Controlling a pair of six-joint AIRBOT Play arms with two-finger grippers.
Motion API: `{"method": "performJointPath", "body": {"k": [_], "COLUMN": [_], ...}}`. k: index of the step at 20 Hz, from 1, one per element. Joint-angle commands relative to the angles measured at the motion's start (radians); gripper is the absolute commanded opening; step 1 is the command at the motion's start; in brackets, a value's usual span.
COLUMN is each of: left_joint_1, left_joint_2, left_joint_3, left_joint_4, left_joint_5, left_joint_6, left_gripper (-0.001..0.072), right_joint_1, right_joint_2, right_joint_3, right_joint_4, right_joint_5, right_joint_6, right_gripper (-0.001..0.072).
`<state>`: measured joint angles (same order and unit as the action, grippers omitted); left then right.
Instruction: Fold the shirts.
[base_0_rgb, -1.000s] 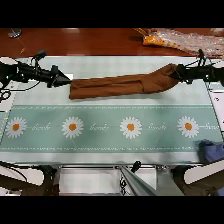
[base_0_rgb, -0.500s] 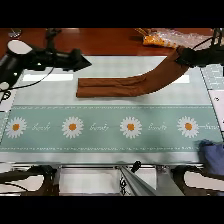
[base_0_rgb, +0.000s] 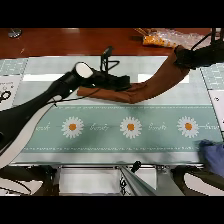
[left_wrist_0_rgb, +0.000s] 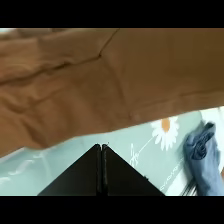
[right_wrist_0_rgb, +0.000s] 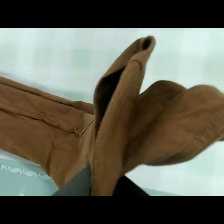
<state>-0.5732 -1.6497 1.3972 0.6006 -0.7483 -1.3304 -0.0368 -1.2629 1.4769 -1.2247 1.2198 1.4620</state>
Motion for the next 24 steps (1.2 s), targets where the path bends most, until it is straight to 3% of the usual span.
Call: {"method": "performJointPath", "body": {"k": [1, 9, 14, 19, 24], "left_joint_1": [-0.085, -0.150, -0.198, -0.267, -0.252], "left_joint_2": [-0.060, -0.134, -0.157, -0.238, -0.252], "left_joint_3": [0.000, 0.000, 0.000, 0.001, 0.019], "left_joint_4": [0.001, 0.001, -0.004, -0.177, -0.193], "left_joint_5": [0.065, 0.091, 0.121, 0.149, 0.161], "left_joint_6": [-0.013, -0.029, -0.084, -0.103, -0.080], "left_gripper": [0.0015, 0.0014, 0.0014, 0.0015, 0.0014], "right_joint_1": [0.007, 0.007, 0.007, 0.007, 0.007], "right_joint_2": [0.047, 0.183, 0.201, 0.201, 0.201], "right_joint_3": [0.001, 0.001, 0.001, 0.001, 0.001], "right_joint_4": [-0.045, -0.125, -0.119, -0.120, -0.121], "right_joint_5": [0.095, 0.192, 0.198, 0.205, 0.219], "right_joint_6": [0.021, 0.047, 0.057, 0.057, 0.053], "right_gripper": [0.0018, 0.0018, 0.0019, 0.0019, 0.0019]}}
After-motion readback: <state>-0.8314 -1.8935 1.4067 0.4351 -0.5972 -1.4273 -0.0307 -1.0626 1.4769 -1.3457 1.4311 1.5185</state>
